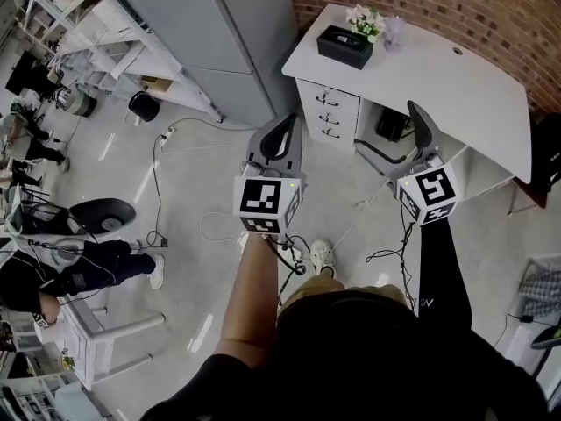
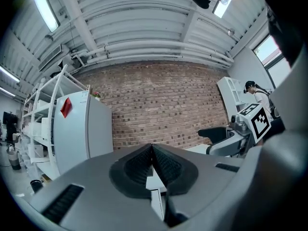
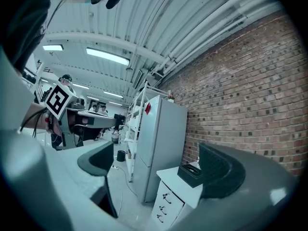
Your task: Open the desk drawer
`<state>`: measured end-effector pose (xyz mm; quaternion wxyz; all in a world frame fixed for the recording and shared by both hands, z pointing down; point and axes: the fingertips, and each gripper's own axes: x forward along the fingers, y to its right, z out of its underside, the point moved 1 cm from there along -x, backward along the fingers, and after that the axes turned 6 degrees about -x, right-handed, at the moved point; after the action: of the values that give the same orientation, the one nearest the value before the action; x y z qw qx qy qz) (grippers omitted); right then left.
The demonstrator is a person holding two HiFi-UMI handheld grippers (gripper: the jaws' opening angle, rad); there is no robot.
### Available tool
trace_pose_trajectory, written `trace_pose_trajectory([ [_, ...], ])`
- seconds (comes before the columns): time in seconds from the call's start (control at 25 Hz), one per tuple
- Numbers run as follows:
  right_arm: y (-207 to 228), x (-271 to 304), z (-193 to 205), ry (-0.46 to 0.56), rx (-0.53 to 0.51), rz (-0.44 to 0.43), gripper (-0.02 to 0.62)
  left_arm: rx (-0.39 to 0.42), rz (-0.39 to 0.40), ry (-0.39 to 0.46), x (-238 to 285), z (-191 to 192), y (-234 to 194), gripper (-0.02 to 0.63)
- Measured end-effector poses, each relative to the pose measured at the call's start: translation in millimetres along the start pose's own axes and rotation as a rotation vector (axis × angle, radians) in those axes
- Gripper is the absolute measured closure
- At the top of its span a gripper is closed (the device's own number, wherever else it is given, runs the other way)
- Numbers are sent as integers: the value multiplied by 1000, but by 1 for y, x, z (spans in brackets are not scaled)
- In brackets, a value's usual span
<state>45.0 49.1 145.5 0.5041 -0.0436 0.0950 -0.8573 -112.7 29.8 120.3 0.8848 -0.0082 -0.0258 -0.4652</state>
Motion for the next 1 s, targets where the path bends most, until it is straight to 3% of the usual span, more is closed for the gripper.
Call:
trace_pose_trajectory([
  [0.52, 3, 92, 13, -48, -54, 18, 46, -9, 73, -2, 64, 7, -73, 596],
  [1.0, -11, 113, 46, -134, -88, -28, 46, -79, 101, -31, 85, 43, -90, 595],
])
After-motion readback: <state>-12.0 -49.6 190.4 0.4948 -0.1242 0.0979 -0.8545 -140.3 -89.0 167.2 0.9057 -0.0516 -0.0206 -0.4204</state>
